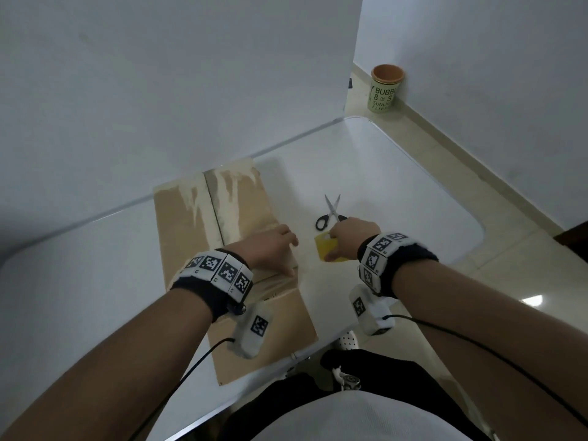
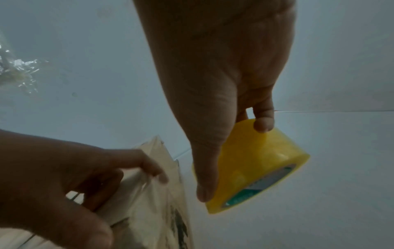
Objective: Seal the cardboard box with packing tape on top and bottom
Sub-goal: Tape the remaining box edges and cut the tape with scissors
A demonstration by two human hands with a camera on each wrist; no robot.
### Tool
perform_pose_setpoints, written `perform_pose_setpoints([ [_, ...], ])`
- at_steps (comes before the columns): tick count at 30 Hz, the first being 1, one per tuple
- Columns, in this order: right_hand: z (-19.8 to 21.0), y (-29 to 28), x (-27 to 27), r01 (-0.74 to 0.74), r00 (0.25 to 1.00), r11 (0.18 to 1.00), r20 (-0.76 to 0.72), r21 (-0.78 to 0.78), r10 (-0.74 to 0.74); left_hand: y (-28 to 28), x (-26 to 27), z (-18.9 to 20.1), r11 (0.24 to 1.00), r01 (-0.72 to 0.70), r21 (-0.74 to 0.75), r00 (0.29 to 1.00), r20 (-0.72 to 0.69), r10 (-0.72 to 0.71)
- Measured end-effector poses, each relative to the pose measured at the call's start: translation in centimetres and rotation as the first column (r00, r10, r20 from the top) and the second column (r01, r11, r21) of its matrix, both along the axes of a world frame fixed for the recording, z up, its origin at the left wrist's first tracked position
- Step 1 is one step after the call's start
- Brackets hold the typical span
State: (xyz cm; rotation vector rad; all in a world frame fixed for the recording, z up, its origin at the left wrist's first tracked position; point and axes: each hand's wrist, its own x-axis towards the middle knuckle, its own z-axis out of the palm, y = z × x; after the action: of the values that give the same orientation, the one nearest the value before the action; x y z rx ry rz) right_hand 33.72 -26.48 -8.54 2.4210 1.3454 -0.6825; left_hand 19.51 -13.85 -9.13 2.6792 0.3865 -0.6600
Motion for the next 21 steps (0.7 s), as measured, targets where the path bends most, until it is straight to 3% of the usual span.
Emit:
perform_pose_setpoints([
  [4,-0.7,0.5,-0.8,0.040,0.998,0.999,0.048,-0.002,-0.039,0.9,-3.5,1.1,0.952,-0.197,-0.233,0.939,0.234,0.252],
  [6,-1.0,0.7,-1.0,0.050,0.996,0.999,0.068,0.003,-0.050,2.1,-6.3,1.5,0.959,-0.239,-0.152,0.951,0.162,0.263],
  [10,-1.8,1.4,-1.7,0.051,0.996,0.999,0.076,-0.019,-0.049,3.6,-12.2,1.2,0.984,-0.164,0.071,0.976,-0.134,0.173],
  [17,-2.3,2.0,-3.2,0.033,0.993,0.999,0.118,-0.013,-0.031,2.2,-14.8,-0.4,0.954,-0.117,0.276,0.991,-0.035,0.131],
  [21,-2.2,1.6,-2.5,0.059,0.995,0.998,0.083,-0.028,-0.057,1.9,-14.4,-0.1,0.946,-0.122,0.301,0.990,-0.036,0.139],
])
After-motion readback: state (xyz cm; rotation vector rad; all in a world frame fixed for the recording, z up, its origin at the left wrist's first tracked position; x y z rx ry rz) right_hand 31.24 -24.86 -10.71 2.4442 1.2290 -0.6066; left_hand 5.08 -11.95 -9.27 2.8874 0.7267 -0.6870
